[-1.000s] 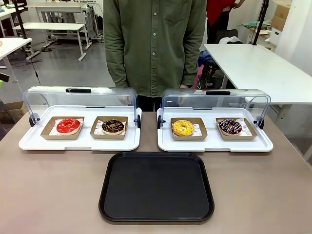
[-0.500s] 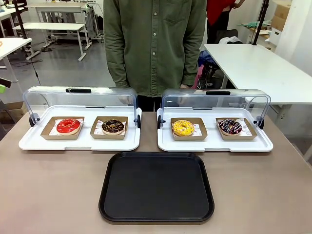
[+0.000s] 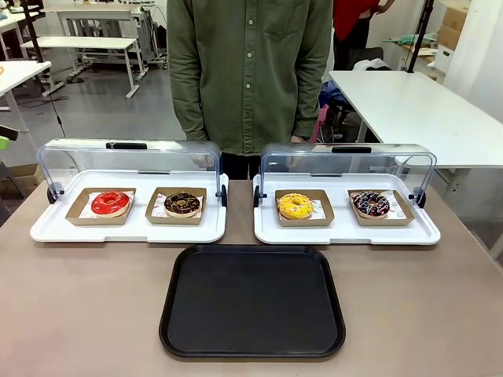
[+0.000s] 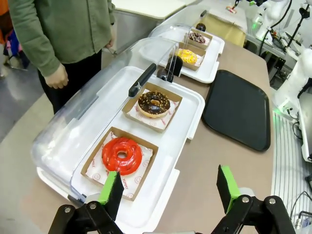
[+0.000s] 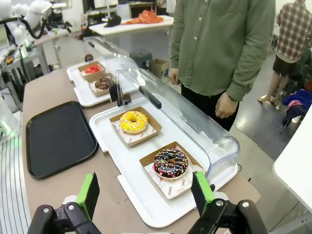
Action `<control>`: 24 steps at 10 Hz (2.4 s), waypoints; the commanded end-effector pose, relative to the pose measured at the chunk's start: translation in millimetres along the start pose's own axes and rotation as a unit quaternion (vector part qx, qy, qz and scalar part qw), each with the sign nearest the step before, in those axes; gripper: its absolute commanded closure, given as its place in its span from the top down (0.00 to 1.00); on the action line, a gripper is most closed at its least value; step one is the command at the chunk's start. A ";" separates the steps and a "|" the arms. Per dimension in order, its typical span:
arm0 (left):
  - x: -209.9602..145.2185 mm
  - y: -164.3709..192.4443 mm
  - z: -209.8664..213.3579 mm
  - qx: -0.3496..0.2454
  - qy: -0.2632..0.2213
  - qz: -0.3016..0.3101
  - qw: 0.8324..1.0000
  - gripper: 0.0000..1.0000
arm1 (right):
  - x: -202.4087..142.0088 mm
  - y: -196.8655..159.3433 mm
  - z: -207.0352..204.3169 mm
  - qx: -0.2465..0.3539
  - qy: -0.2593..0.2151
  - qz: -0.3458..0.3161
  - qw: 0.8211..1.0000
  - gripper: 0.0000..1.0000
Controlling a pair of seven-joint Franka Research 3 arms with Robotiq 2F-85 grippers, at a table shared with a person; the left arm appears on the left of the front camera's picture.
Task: Move the second donut from the left to the tray.
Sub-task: Pick up the Paper togo box containing the Donut indicated by the person and place it on the Handle tray.
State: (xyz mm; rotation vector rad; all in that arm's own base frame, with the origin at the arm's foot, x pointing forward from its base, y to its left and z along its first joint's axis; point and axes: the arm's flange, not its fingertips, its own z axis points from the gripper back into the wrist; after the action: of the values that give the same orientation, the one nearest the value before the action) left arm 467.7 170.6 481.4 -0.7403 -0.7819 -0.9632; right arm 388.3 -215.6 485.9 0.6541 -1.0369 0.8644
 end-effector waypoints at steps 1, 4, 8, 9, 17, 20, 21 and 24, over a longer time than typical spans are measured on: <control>1.8 -0.4 0.6 0.000 0.003 0.000 1.000 1.00 | 1.5 0.4 -0.1 0.001 -0.003 0.002 1.000 1.00; 1.8 -0.4 0.6 0.000 0.003 0.000 1.000 1.00 | 1.5 0.4 -0.1 0.001 -0.003 0.002 1.000 1.00; 1.8 -0.4 0.6 0.000 0.003 0.000 1.000 1.00 | 1.5 0.4 -0.1 0.001 -0.003 0.002 1.000 1.00; 1.8 -0.4 0.6 0.000 0.003 0.000 1.000 1.00 | 1.5 0.4 -0.1 0.001 -0.003 0.002 1.000 1.00; 1.8 -0.4 0.6 0.000 0.003 0.000 1.000 1.00 | 1.5 0.4 -0.1 0.001 -0.003 0.002 1.000 1.00; 1.8 -0.4 0.6 0.000 0.003 0.000 1.000 1.00 | 1.5 0.4 -0.1 0.001 -0.003 0.002 1.000 1.00; 1.8 -0.4 0.6 0.000 0.003 0.000 1.000 1.00 | 1.5 0.4 -0.1 0.001 -0.003 0.002 1.000 1.00; 1.8 -0.4 0.6 0.000 0.003 0.000 1.000 1.00 | 1.5 0.4 -0.1 0.001 -0.003 0.002 1.000 1.00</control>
State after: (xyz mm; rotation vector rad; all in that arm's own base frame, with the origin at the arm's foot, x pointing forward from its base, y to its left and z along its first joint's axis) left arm 467.8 170.7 481.5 -0.7400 -0.7819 -0.9633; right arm 388.2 -215.7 485.9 0.6542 -1.0369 0.8643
